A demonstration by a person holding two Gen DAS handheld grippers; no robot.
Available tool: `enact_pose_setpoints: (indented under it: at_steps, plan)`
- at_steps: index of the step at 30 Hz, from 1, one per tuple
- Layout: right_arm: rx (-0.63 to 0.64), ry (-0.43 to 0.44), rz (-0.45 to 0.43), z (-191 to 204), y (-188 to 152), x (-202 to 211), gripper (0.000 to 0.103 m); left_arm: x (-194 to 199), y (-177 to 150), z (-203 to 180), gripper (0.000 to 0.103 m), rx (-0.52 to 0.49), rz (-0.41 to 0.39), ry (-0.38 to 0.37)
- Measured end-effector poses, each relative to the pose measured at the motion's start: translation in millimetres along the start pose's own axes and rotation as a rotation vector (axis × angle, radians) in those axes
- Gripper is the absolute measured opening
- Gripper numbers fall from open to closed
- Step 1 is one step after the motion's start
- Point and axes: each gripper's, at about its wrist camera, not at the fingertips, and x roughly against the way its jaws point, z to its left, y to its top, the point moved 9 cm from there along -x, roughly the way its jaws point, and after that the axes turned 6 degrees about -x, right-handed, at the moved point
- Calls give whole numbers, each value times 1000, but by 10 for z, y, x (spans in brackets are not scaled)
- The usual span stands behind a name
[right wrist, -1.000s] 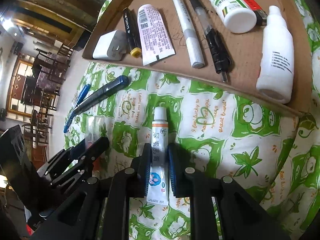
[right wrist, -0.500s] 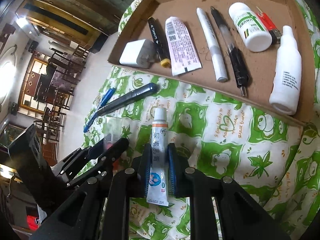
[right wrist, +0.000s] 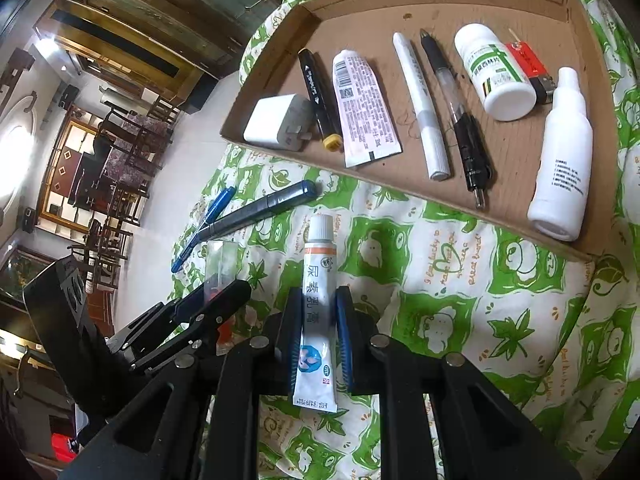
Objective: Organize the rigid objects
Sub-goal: 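Lift the candle box with the left tool while the right tool lifts the toothpaste toward the tray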
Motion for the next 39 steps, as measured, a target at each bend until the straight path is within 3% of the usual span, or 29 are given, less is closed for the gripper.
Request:
enact_pose_setpoints:
  at_steps: [20,25,33,39]
  plan:
    - [6,6,-15,-3,23,106,16,11,17,-3,29,4,-3,-8]
    - [6,20,-32,-6,59,216,16,62,66,27,29,30,-7,-43]
    - [24,-9,-220,-130,487,806,16,247,437,73,29,63,-57,-98]
    - [-30,-15,-273,-355,833,1022,16,219,861,23,29,66,-74,-142]
